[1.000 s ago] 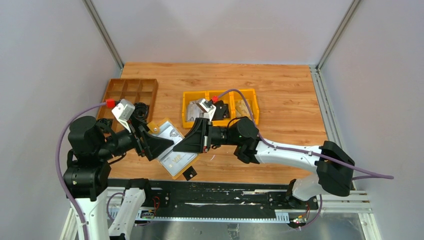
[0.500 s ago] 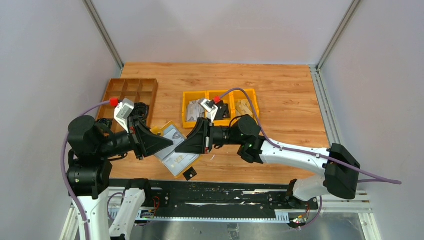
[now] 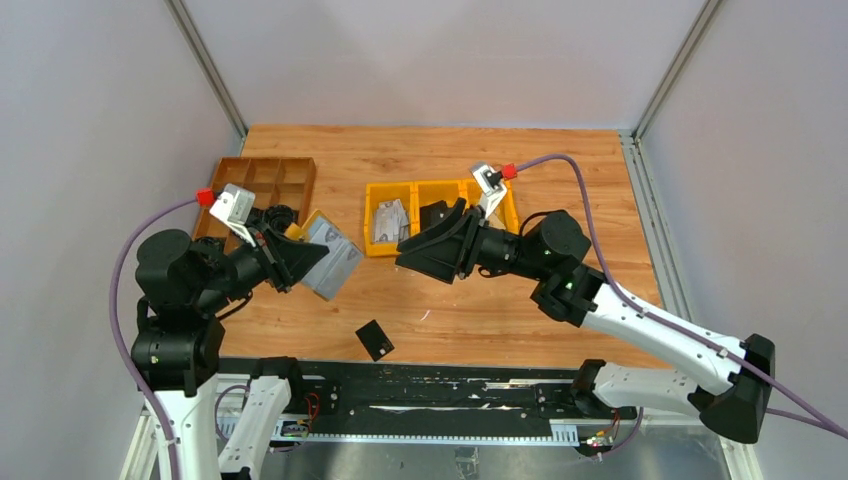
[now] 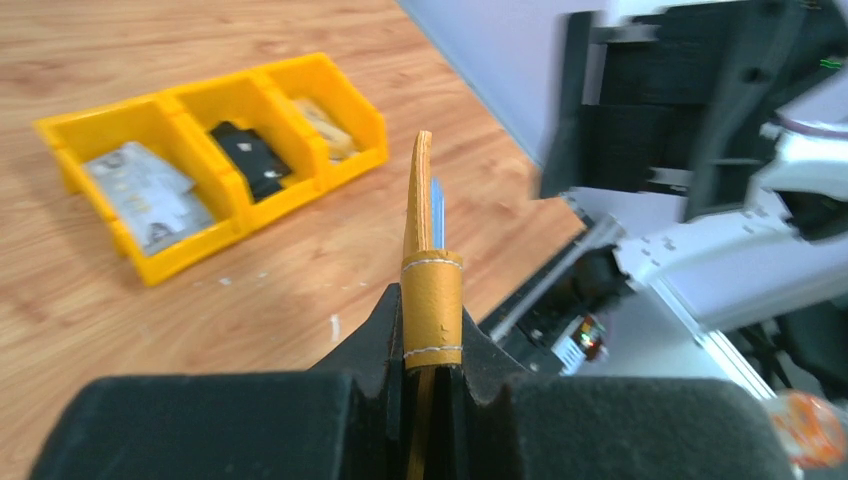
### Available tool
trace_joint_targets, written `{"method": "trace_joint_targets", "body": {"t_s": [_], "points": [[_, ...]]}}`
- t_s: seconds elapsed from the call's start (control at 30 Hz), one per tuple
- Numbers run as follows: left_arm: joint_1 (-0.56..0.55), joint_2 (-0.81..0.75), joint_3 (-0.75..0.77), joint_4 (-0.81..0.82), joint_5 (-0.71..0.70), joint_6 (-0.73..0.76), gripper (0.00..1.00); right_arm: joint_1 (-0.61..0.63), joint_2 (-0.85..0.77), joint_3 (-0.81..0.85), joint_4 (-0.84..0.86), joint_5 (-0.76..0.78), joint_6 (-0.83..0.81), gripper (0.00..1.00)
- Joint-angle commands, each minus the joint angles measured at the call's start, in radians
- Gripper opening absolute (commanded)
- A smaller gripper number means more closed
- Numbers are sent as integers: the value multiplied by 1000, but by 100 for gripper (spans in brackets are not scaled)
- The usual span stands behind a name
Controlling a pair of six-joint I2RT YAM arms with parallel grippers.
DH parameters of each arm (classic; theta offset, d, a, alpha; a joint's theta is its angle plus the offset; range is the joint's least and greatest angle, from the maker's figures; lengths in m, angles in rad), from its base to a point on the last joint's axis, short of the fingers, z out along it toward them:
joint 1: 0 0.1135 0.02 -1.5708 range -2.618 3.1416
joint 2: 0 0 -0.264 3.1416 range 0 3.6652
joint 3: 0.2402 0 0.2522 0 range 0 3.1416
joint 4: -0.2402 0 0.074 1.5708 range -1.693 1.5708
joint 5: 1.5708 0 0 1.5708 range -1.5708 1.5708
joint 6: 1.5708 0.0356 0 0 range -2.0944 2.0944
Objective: Take the credit cards out of the card holder
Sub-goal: Remove the credit card from the card holder.
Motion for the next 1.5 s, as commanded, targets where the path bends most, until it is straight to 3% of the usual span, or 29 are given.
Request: {"method": "trace_joint_targets", "body": {"t_s": [0.0, 0.2, 0.6, 0.83, 1.47], "points": [[0, -17, -25, 89, -183, -29, 0, 7, 18, 45, -110, 62, -38, 56], [0, 2, -63, 156, -70, -141, 0, 88, 185, 96, 51, -19, 71, 53], [1, -11, -150, 403, 106, -437, 1, 117, 403, 67, 510, -90, 363, 50], [1, -10, -154, 418, 152, -473, 3, 112, 428, 73, 538, -81, 385, 49], [0, -43, -146, 318, 161, -458, 8, 42, 347, 64, 515, -15, 338, 33]]}}
